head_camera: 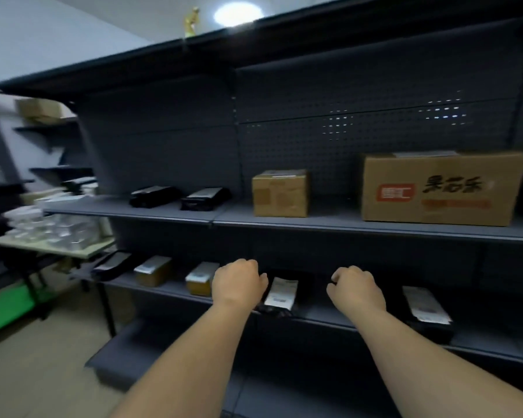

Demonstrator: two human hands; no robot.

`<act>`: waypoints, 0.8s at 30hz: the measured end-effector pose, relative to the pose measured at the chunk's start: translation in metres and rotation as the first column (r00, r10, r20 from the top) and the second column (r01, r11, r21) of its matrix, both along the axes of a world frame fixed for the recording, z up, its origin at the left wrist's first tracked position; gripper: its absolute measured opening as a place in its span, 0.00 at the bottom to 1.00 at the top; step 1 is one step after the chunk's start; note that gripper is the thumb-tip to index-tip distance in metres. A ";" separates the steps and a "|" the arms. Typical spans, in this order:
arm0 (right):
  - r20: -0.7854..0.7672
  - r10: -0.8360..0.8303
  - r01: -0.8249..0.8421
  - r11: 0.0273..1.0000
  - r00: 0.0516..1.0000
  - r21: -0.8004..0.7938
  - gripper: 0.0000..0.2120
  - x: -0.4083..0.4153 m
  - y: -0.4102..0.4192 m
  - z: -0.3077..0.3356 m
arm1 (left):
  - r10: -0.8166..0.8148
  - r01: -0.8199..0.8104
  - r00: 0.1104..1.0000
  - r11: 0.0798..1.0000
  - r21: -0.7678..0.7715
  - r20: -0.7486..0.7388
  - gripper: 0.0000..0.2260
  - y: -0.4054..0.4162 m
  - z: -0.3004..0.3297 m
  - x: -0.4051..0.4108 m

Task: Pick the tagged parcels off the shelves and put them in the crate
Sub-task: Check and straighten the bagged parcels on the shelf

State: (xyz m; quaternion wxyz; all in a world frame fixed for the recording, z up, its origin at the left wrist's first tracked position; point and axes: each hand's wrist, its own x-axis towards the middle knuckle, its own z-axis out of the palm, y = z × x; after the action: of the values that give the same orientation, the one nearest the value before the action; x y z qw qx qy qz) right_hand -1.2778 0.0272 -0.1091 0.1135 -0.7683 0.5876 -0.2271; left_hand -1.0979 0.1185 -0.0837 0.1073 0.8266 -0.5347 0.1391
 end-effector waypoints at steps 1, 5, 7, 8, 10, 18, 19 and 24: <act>0.004 0.027 -0.027 1.000 1.000 -0.004 0.12 0.020 0.005 0.001 | 0.030 -0.030 1.000 1.000 -0.009 0.004 0.14 0.011 0.001 0.017; -0.010 0.130 -0.130 0.992 0.991 0.006 0.13 0.092 0.027 0.007 | 0.122 -0.122 0.993 0.992 -0.031 -0.001 0.13 0.050 0.004 0.078; -0.009 0.173 -0.173 0.985 0.985 0.010 0.13 0.122 0.036 0.010 | 0.163 -0.163 0.987 0.986 -0.036 0.007 0.13 0.065 0.006 0.103; -0.007 0.198 -0.197 0.980 0.980 0.013 0.14 0.136 0.039 0.011 | 0.185 -0.184 0.983 0.982 -0.035 0.007 0.13 0.071 0.007 0.115; 0.002 0.248 -0.248 0.969 0.969 0.019 0.14 0.164 0.045 0.016 | 0.223 -0.223 0.975 0.974 -0.028 0.002 0.14 0.080 0.008 0.137; 0.016 0.343 -0.343 0.939 0.939 0.000 0.15 0.286 0.035 0.034 | 0.317 -0.318 0.948 0.945 -0.075 -0.027 0.14 0.072 0.016 0.238; 0.025 0.347 -0.347 0.938 0.938 0.001 0.15 0.302 0.030 0.035 | 0.325 -0.326 0.945 0.943 -0.067 -0.019 0.14 0.067 0.018 0.253; 0.037 0.370 -0.369 0.929 0.928 -0.018 0.15 0.380 -0.007 0.048 | 0.359 -0.358 0.933 0.931 -0.067 0.000 0.15 0.032 0.034 0.332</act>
State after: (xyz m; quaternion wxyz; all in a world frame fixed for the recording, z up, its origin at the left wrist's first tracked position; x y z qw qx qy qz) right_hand -0.8979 0.0200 -0.0616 0.1616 -0.8611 0.4289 -0.2201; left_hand -0.7661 0.1501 -0.0493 0.1040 0.9054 -0.3708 0.1789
